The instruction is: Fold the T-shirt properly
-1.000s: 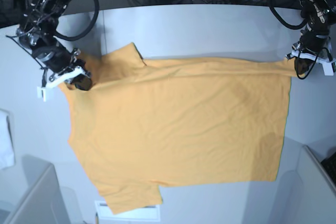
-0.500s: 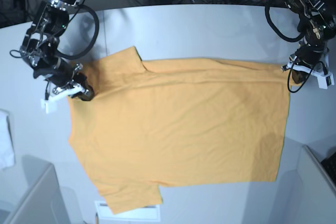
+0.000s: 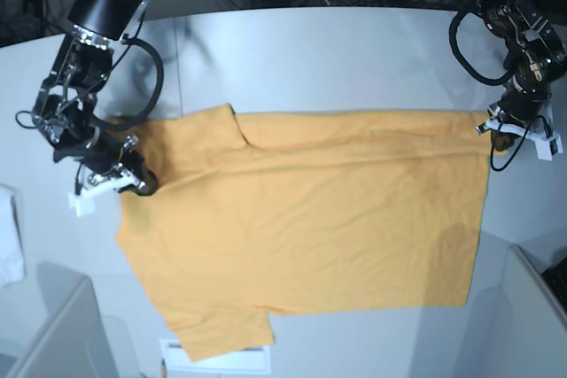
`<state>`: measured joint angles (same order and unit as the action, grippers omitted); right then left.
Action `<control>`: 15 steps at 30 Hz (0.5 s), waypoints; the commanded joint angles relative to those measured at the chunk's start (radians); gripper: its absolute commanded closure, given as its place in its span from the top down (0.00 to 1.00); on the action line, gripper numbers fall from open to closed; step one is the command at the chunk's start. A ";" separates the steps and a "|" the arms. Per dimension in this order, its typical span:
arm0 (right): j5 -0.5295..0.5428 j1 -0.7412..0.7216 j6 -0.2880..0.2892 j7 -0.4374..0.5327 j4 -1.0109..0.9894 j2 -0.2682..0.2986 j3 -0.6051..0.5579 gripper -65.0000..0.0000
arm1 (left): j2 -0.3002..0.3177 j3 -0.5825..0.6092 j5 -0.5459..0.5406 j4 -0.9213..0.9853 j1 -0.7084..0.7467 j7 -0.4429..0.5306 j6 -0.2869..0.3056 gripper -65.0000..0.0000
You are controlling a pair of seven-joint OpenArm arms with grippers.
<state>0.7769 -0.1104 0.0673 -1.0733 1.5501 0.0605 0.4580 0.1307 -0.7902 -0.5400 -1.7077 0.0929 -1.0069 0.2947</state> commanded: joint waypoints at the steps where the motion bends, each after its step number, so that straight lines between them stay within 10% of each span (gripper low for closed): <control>1: 0.017 -0.028 0.001 0.014 -0.001 0.008 0.000 0.00 | 0.014 -0.002 -0.004 -0.004 -0.014 0.021 0.005 0.00; 15: 0.016 -0.157 -0.059 0.066 -0.181 0.039 -0.129 0.00 | 0.013 0.088 0.165 0.087 -0.106 0.027 0.007 0.00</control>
<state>0.7738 -0.2398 0.0032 -1.0210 1.3521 0.0933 0.3305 0.1284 -0.6971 -0.3660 -1.6039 -0.0006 -0.9966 0.2977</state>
